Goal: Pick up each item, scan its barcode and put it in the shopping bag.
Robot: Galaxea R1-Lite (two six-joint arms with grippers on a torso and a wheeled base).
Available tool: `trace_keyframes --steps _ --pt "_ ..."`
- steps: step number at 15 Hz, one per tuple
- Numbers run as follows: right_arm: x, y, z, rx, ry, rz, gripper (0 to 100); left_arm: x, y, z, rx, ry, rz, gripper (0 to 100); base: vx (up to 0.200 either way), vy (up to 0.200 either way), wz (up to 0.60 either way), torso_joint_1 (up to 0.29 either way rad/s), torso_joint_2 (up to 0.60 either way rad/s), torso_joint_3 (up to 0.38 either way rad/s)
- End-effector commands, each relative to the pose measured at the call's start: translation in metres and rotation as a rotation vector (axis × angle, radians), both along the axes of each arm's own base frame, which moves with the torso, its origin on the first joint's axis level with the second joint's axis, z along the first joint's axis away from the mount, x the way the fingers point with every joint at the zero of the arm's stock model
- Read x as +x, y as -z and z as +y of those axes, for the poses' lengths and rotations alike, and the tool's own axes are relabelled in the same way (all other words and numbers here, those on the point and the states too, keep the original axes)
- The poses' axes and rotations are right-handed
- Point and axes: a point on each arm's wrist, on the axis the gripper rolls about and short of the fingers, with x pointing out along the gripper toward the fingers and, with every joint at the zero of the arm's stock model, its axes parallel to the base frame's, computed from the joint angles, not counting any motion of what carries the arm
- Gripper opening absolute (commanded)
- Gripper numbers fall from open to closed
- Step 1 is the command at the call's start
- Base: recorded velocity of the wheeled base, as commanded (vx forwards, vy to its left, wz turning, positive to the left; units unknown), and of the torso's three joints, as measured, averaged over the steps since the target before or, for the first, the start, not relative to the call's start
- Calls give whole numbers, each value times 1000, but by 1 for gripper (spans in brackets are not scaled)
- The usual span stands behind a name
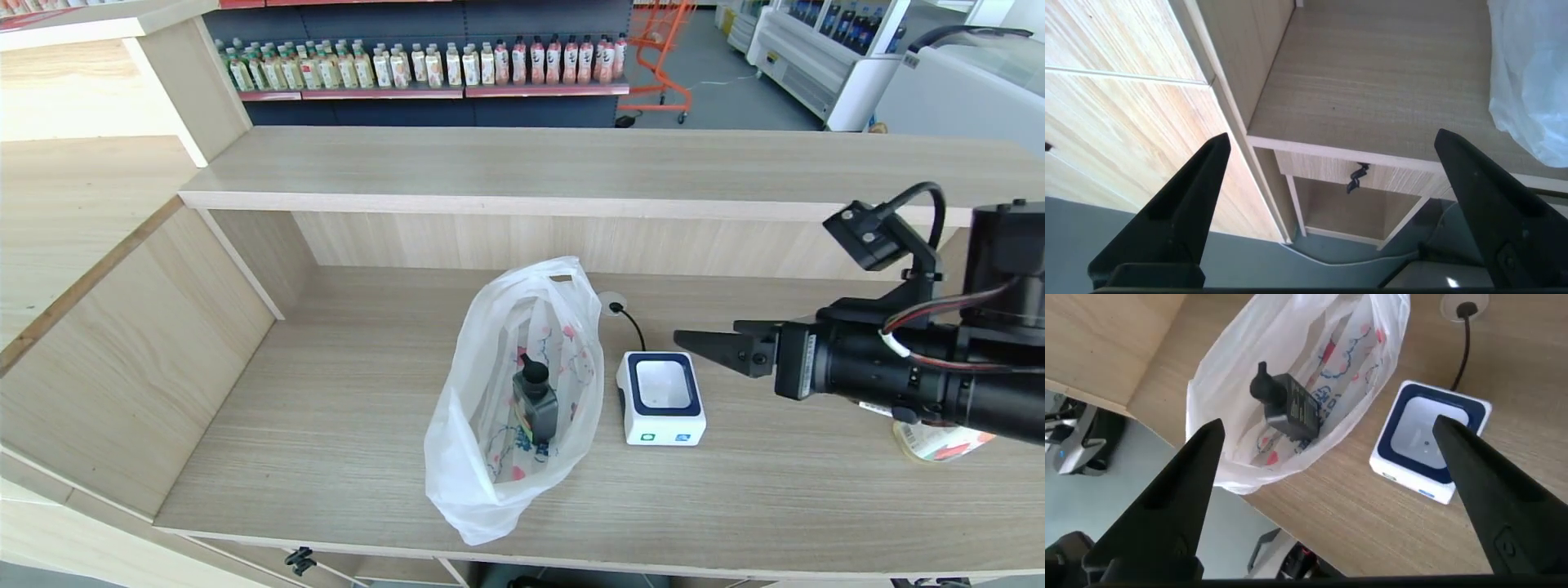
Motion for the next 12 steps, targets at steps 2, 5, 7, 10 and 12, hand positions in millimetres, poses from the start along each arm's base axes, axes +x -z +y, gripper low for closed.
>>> trace_keyframes --steps 2,5,7,10,12 --pt "-27 -8 -27 18 58 -51 100 0 0 0 0 0 0 100 0 0 0 0 0 0" --pt "-33 -2 -30 11 63 -36 100 0 0 0 -2 0 0 100 -67 0 0 1 -1 2" --pt "-34 -2 -31 11 66 -40 100 0 0 0 -2 0 0 100 -200 0 0 5 0 5" --pt "-36 3 -34 2 75 -22 100 0 0 0 -2 0 0 100 -200 0 0 -4 6 7" --pt "-36 3 -34 2 75 -20 100 0 0 0 -2 0 0 100 0 0 0 0 0 0"
